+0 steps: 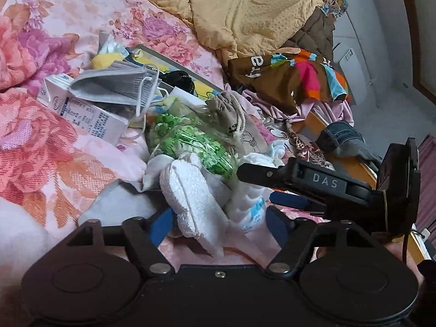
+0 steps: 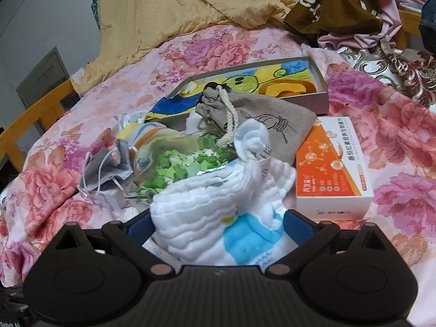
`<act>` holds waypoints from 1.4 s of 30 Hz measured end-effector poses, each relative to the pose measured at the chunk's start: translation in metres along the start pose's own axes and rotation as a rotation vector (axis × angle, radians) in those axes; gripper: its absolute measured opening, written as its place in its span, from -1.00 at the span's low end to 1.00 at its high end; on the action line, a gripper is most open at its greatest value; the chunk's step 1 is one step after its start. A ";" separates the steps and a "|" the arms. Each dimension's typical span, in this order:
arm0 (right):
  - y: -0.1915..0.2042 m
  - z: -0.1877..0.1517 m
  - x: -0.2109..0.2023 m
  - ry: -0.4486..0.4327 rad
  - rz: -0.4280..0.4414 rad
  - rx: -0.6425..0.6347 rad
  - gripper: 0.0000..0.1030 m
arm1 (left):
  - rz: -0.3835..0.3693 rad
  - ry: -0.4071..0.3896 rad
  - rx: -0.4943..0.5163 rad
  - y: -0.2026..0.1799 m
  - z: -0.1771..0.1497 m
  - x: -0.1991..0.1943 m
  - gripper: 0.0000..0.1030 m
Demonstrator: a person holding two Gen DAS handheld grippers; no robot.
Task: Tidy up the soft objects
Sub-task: 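Move left gripper to white foam piece while right gripper approaches white muslin cloth, then close left gripper on white foam piece while right gripper grasps white muslin cloth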
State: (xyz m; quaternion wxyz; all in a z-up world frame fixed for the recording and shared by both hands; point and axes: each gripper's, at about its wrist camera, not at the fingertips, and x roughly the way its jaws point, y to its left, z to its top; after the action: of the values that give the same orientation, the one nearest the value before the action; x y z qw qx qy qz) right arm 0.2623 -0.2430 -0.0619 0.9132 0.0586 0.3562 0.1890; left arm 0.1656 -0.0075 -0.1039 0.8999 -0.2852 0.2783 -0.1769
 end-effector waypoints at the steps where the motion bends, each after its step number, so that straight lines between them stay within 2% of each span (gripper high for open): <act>1: 0.000 0.000 -0.001 -0.004 -0.013 -0.005 0.81 | -0.003 0.000 -0.005 0.001 0.000 0.001 0.33; 3: -0.001 0.000 -0.002 -0.009 -0.032 -0.006 0.74 | -0.007 -0.001 -0.017 0.002 0.001 0.004 0.17; 9: -0.001 0.000 0.000 0.000 -0.040 -0.003 0.69 | -0.016 0.006 -0.022 -0.001 0.002 0.014 -0.06; 14: 0.001 -0.002 0.006 0.032 -0.032 -0.013 0.48 | 0.004 0.008 -0.029 0.000 0.000 0.019 -0.30; 17: 0.001 -0.003 0.006 0.035 -0.021 -0.007 0.27 | 0.023 0.004 -0.040 0.001 -0.002 0.018 -0.45; 19: 0.001 -0.002 0.005 0.030 -0.007 -0.002 0.02 | 0.033 0.000 -0.043 0.001 -0.002 0.016 -0.52; 21: 0.003 -0.003 0.004 0.032 0.002 -0.015 -0.14 | 0.048 -0.006 -0.038 -0.001 -0.004 0.014 -0.68; 25: 0.010 -0.004 0.003 0.024 0.007 -0.048 -0.50 | 0.052 -0.013 -0.011 -0.005 -0.007 0.009 -0.72; 28: 0.015 -0.005 -0.002 -0.001 0.006 -0.083 -0.64 | 0.046 -0.024 0.007 -0.010 -0.008 0.005 -0.73; 37: 0.034 -0.009 -0.017 -0.093 -0.052 -0.229 -0.72 | 0.056 -0.079 0.015 -0.027 -0.008 -0.016 -0.73; 42: 0.054 -0.015 -0.034 -0.189 -0.110 -0.377 -0.73 | 0.074 -0.109 0.028 -0.037 0.000 -0.030 -0.73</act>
State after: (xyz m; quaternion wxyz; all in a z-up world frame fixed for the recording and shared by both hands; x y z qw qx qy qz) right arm 0.2128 -0.2067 -0.0392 0.9463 -0.1152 0.2300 0.1959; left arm 0.1364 -0.0218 -0.0699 0.9236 -0.2712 0.2368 -0.1316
